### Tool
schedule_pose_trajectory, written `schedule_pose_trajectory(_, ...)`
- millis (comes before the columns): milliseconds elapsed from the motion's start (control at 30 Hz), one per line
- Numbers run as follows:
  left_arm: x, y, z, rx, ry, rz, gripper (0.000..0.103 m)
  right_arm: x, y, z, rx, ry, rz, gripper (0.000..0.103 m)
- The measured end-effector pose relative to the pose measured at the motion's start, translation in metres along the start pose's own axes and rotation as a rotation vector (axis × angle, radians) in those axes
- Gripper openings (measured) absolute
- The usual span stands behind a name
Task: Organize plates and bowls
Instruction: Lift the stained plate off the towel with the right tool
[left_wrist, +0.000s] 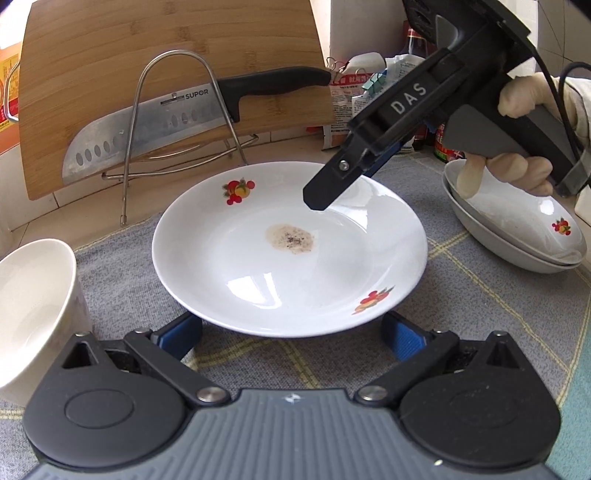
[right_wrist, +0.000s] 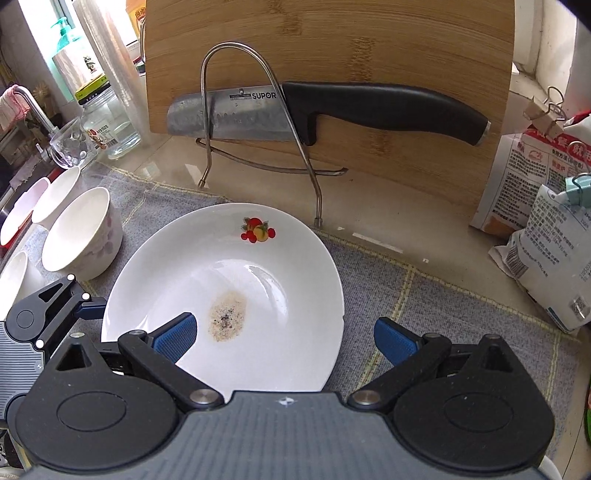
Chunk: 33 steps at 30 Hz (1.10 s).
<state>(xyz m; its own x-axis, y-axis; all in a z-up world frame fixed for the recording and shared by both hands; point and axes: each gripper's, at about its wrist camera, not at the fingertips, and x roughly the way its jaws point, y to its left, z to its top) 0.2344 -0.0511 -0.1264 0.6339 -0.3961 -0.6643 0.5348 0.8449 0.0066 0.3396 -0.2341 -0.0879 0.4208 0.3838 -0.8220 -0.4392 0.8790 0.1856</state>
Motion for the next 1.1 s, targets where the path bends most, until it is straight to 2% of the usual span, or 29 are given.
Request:
schedule_pose_trajectory(133,0.0,0.0,0.0,0.002,-0.003,-0.002,0.102,0.013,-0.006,0.009,0.016,0.023,0.061,0.103)
schedule_pose_trajectory(333,0.0,0.001,0.0,0.006,-0.008,-0.006,0.102,0.025,-0.006,0.018,0.003,0.046,0.108,0.103)
schedule_pose_trajectory(533,0.001,0.002,0.001,0.007,-0.011,-0.006,0.102,0.031,-0.008,0.025,0.015,0.05,0.138,0.096)
schedule_pose_trajectory(833,0.001,0.004,0.001,0.006,-0.017,-0.006,0.102,0.033,-0.01,0.029,0.043,0.05,0.198,0.096)
schedule_pose_trajectory(1100,-0.002,0.001,-0.001,0.019,-0.026,-0.007,0.102,0.033,-0.011,0.03,0.036,0.065,0.211,0.096)
